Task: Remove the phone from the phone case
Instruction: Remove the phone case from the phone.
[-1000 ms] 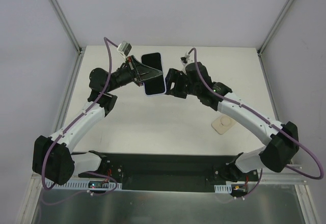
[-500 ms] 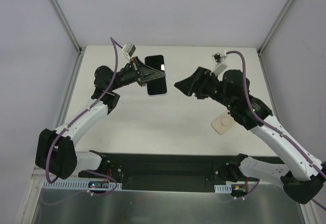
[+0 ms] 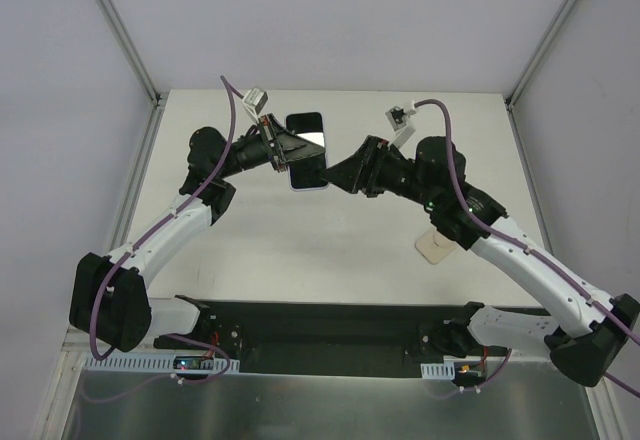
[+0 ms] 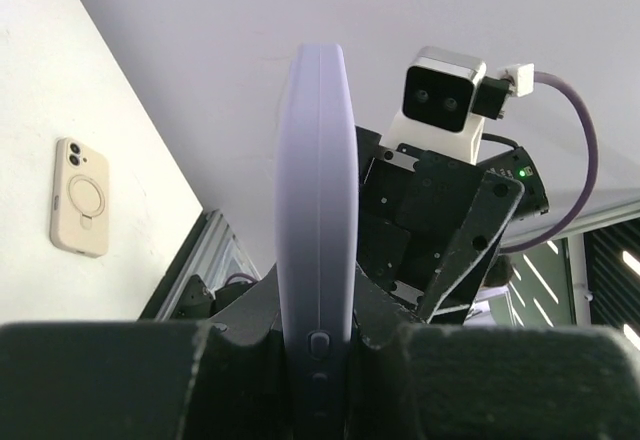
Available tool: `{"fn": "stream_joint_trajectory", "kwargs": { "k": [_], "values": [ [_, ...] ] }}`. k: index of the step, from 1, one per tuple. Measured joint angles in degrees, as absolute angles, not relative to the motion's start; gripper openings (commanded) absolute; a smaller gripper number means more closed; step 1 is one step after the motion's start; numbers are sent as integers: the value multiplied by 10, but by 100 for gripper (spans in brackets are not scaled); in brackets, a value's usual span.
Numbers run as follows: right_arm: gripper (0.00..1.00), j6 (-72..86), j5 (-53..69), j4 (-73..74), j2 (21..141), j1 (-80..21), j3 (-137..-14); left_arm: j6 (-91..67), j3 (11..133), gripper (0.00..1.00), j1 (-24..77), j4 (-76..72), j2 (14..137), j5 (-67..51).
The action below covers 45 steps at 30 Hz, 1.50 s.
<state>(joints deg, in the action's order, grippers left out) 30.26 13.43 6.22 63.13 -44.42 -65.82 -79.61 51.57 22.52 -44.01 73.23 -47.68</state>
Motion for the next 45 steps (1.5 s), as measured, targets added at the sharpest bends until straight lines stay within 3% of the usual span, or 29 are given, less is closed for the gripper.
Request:
{"fn": "stream_joint_trajectory", "kwargs": {
  "k": [8, 12, 18, 22, 26, 29, 37, 45],
  "values": [
    [57, 392, 198, -50, 654, -415, -591, -809, 516, 0, 225, -455, 735, -477],
    [49, 421, 217, -94, 657, -408, -579, -831, 516, 0, 225, -472, 746, -477],
    [27, 457, 248, -167, 677, -408, -578, -849, 516, 0, 225, -491, 748, -477],
    [2, 482, 266, -199, 697, -406, -578, -854, 516, 0, 224, -500, 748, -477],
    [1, 499, 276, -211, 700, -402, -577, -856, 516, 0, 223, -507, 746, -477],
    [1, 502, 277, -220, 700, -403, -572, -855, 516, 13, 220, -504, 746, -482],
    [1, 503, 276, -238, 700, -404, -554, -875, 517, 26, 203, -508, 754, -507],
    [1, 503, 276, -246, 700, -401, -547, -918, 517, 27, 197, -554, 776, -510]
  ]
}}
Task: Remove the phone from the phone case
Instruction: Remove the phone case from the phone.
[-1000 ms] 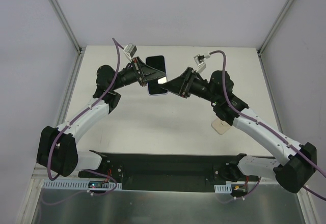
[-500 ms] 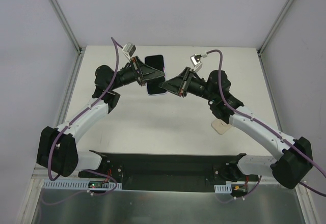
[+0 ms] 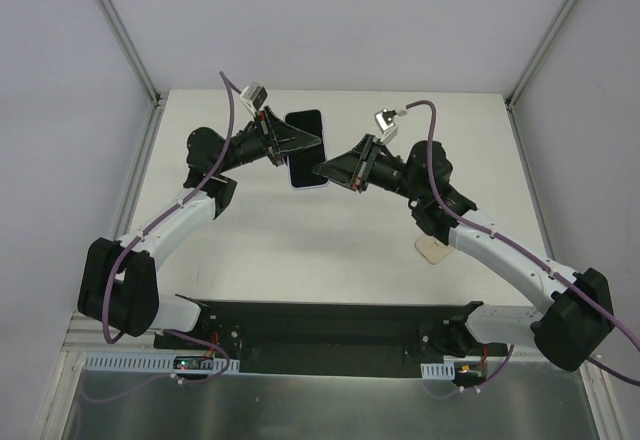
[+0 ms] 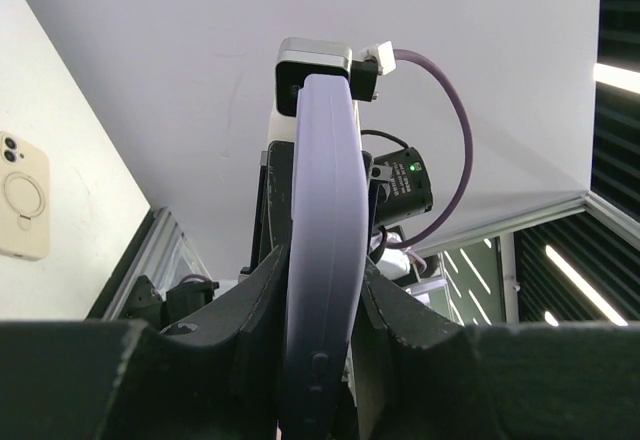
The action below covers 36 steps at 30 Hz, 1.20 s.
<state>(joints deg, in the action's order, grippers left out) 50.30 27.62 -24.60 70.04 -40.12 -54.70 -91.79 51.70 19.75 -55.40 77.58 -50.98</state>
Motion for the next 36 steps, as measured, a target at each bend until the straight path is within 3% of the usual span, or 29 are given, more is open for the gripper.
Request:
{"fn": "stream_joint_trajectory", "kwargs": {
  "k": [6, 11, 15, 17, 19, 21, 23, 25, 26, 27, 28, 30, 36],
  "values": [
    [1, 503, 277, -249, 700, -400, -546, -943, 517, 38, 197, -587, 788, -510],
    [1, 503, 278, -247, 700, -399, -544, -952, 517, 39, 194, -602, 793, -510],
    [1, 503, 279, -248, 700, -399, -543, -947, 520, 33, 194, -597, 794, -511],
    [1, 503, 278, -249, 700, -399, -543, -939, 522, 20, 194, -589, 794, -511],
    [1, 503, 279, -250, 700, -399, -543, -929, 523, 15, 194, -574, 794, -512],
    [1, 504, 279, -252, 700, -399, -542, -920, 523, 0, 193, -566, 794, -512],
    [1, 510, 279, -253, 700, -399, -542, -906, 524, 0, 192, -565, 794, -514],
    [15, 510, 279, -254, 700, -399, -541, -904, 524, 0, 191, -564, 794, -516],
    [28, 510, 279, -254, 700, -399, -541, -902, 524, 0, 191, -562, 794, -516],
    [52, 507, 277, -249, 700, -399, -540, -897, 524, 0, 191, -559, 794, -516],
    [59, 499, 275, -240, 699, -399, -541, -891, 524, 0, 191, -554, 794, -517],
    [64, 467, 258, -183, 687, -400, -545, -885, 524, 0, 190, -531, 792, -517],
    [65, 352, 146, 33, 613, -412, -586, -848, 524, 0, 186, -475, 776, -506]
  ]
}}
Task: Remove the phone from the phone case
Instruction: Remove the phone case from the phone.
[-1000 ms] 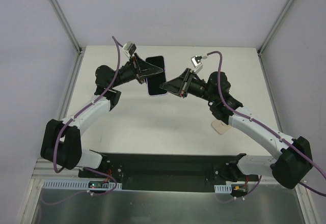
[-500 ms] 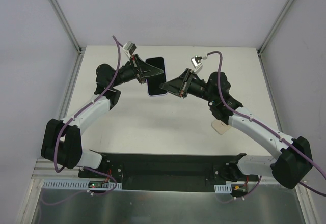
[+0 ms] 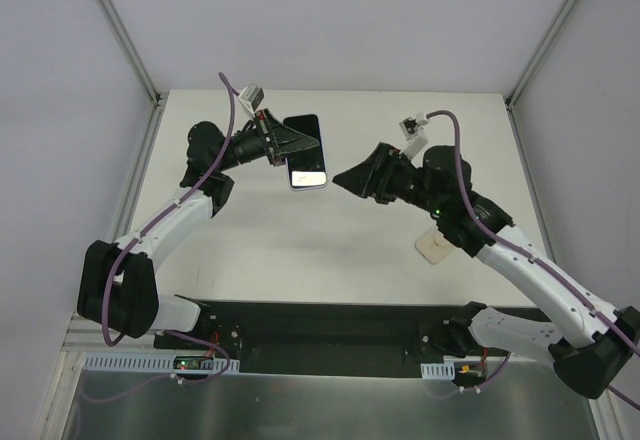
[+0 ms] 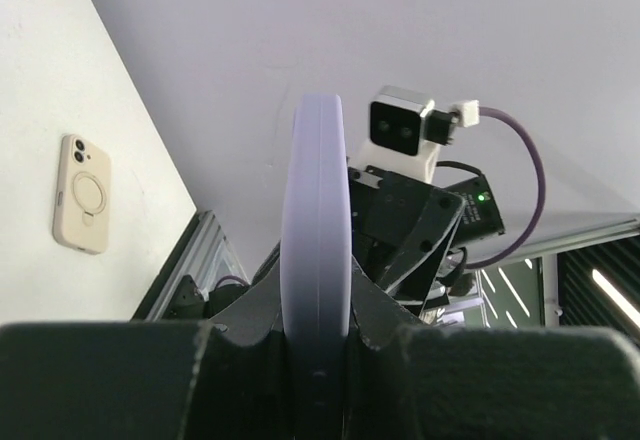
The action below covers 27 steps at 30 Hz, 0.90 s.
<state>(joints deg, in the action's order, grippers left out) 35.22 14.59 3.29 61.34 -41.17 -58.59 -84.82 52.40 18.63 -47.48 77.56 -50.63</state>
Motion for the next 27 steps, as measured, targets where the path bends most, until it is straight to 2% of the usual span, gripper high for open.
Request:
{"fn": "stream_joint_trajectory", "kwargs": {
  "k": [8, 27],
  "values": [
    [65, 278, 64, 144, 595, -444, -648, -834, 525, 0, 186, -463, 772, -504],
    [64, 253, 4, 199, 670, -470, -698, -827, 526, 0, 182, -459, 770, -503]
  ]
}}
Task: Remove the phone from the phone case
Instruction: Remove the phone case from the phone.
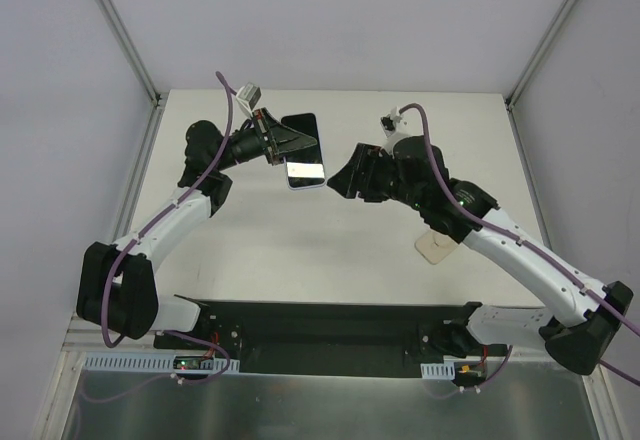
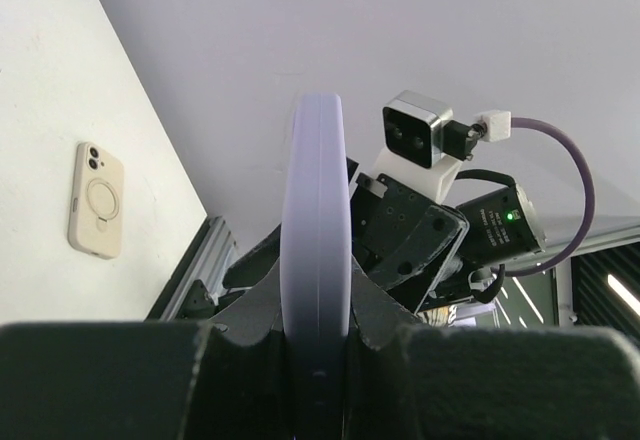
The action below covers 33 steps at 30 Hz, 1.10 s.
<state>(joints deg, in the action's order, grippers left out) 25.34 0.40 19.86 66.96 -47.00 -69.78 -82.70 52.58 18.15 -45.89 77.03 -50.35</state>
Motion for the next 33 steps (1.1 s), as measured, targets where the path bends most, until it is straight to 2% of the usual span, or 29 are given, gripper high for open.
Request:
{"fn": "stream_joint_trajectory", "kwargs": {
  "k": [17, 33],
  "values": [
    [64, 255, 10, 189, 638, -479, -706, -827, 526, 0, 182, -459, 766, -503],
    [63, 254, 2, 188, 670, -487, -716, -821, 526, 0, 179, -455, 762, -503]
  ]
}}
